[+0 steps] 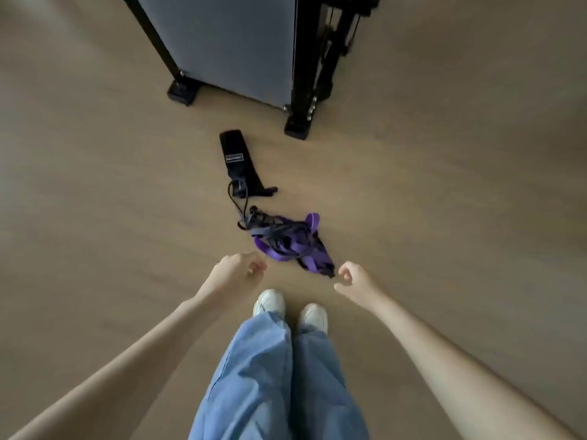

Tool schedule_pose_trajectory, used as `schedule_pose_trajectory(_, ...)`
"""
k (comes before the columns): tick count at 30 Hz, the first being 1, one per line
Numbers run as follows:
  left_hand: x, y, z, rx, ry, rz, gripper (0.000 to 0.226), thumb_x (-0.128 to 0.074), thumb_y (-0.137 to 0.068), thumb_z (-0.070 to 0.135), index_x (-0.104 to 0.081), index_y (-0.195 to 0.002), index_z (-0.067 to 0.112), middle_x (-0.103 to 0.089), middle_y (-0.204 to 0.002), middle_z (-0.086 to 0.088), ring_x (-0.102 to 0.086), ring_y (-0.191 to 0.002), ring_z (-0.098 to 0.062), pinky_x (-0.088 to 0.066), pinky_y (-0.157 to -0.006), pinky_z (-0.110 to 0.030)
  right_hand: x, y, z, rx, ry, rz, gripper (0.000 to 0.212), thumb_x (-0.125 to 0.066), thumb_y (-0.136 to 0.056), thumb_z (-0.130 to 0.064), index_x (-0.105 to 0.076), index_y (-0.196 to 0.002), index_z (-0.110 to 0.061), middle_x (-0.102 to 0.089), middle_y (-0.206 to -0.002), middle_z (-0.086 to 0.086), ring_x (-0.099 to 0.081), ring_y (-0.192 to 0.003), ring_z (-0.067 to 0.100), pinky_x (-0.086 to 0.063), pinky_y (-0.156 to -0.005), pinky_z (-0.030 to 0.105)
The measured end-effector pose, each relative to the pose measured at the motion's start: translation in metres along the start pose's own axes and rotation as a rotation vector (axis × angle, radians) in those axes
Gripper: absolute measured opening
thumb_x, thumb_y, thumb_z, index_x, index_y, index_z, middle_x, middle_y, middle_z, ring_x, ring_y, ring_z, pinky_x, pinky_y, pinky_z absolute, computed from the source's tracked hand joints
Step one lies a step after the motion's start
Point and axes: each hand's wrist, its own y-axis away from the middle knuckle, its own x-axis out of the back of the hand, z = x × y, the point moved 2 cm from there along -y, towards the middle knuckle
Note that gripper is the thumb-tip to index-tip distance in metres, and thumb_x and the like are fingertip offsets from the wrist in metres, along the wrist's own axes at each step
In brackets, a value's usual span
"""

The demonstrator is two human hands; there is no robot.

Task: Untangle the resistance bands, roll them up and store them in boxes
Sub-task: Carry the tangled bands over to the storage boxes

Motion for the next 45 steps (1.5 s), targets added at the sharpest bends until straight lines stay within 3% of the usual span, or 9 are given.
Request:
schedule_pose_trajectory(8,-0.141,-0.227,-0.139,0.110,0.198,0.074,0.016,-0.049,-0.086,0.004,-0.058,-0.090,0.017,-0.069,-0.085,-0.009,-0.065,-0.088,-0.028,-0.053,-0.082,-0.038,-0.158,-0.293,0.058,0.072,0.163,0.040,0.095,-0.073,-0.077,-0.034,-0.010,-0.149,-0.029,-0.020,-0.149,0.018,-0.030,-0.133,0.039,-0.031,-0.107,0.049)
schedule_pose_trajectory(13,-0.168,-0.235,-0.178,0.127,0.135,0.186,0.055,-0.062,-0.082,0.011,-0.040,-0.133,0.015,-0.053,-0.127,-0.004,-0.056,-0.105,-0.022,-0.042,-0.087,-0.029,-0.177,-0.317,0.045,0.052,-0.151,0.307,0.040,-0.064,-0.079,-0.012,-0.051,-0.116,-0.015,-0.053,-0.109,0.013,-0.054,-0.095,0.030,-0.041,-0.074,0.032)
schedule_pose_trajectory(17,-0.108,-0.174,-0.140,-0.175,-0.253,-0.004,0.119,-0.080,-0.067,0.034,0.011,-0.143,0.036,0.003,-0.157,0.010,0.004,-0.145,-0.024,-0.007,-0.114,-0.041,-0.126,-0.180,-0.017,0.131,-0.741,0.005,0.052,-0.071,-0.072,-0.008,-0.056,-0.120,-0.023,-0.058,-0.099,-0.007,-0.054,-0.093,0.008,-0.041,-0.076,0.012)
schedule_pose_trajectory(22,0.012,-0.034,-0.008,-0.385,-0.136,-0.030,0.104,-0.079,-0.056,0.047,-0.023,-0.142,0.031,-0.017,-0.149,0.012,-0.012,-0.143,-0.033,-0.015,-0.111,-0.051,0.040,0.086,-0.069,0.327,-0.877,-0.077,0.041,-0.060,-0.064,-0.007,-0.060,-0.097,-0.031,-0.068,-0.086,-0.016,-0.062,-0.082,-0.002,-0.047,-0.075,0.012)
schedule_pose_trajectory(26,0.072,0.055,0.128,-0.526,0.005,-0.166,0.066,-0.070,-0.062,0.036,-0.056,-0.116,0.000,-0.062,-0.109,-0.013,-0.056,-0.093,-0.021,-0.042,-0.083,-0.026,0.160,0.241,-0.082,0.310,-0.845,0.095,0.038,-0.064,-0.067,-0.005,-0.059,-0.096,-0.030,-0.063,-0.075,-0.020,-0.059,-0.071,-0.005,-0.046,-0.068,0.010)
schedule_pose_trajectory(31,0.125,0.096,0.283,-0.551,0.207,-0.338,0.026,-0.075,-0.070,-0.002,-0.071,-0.081,0.020,-0.067,-0.070,0.004,-0.060,-0.061,-0.005,-0.048,-0.055,-0.014,0.233,0.320,-0.035,0.168,-0.751,0.442,0.060,-0.067,-0.080,0.002,-0.043,-0.133,-0.013,-0.054,-0.123,-0.002,-0.053,-0.109,0.006,-0.042,-0.091,0.017)
schedule_pose_trajectory(36,0.089,0.114,0.430,-0.632,0.262,-0.559,0.023,-0.067,-0.078,-0.003,-0.064,-0.092,0.016,-0.068,-0.084,0.001,-0.064,-0.074,-0.007,-0.052,-0.067,-0.018,0.269,0.355,0.041,0.152,-1.059,0.716,0.047,-0.059,-0.079,0.017,-0.049,-0.112,-0.015,-0.065,-0.103,0.009,-0.066,-0.092,0.013,-0.054,-0.073,0.022)
schedule_pose_trajectory(40,0.038,0.086,0.535,-0.539,0.353,-0.364,0.011,-0.062,-0.086,0.010,-0.061,-0.077,0.014,-0.062,-0.065,0.004,-0.056,-0.052,0.001,-0.041,-0.052,-0.015,0.333,0.350,0.104,0.074,-0.617,0.855,0.056,-0.070,-0.077,-0.001,-0.046,-0.126,-0.016,-0.060,-0.091,-0.010,-0.059,-0.084,0.015,-0.039,-0.069,0.006)
schedule_pose_trajectory(45,0.002,0.044,0.633,-0.409,0.235,-0.067,0.026,-0.055,-0.089,0.021,-0.053,-0.063,0.017,-0.050,-0.068,0.000,-0.042,-0.063,-0.012,-0.029,-0.055,-0.026,0.454,0.331,0.156,0.164,-0.310,0.795,0.059,-0.067,-0.081,-0.011,-0.041,-0.133,-0.014,-0.062,-0.111,0.003,-0.058,-0.100,0.023,-0.036,-0.073,0.023)
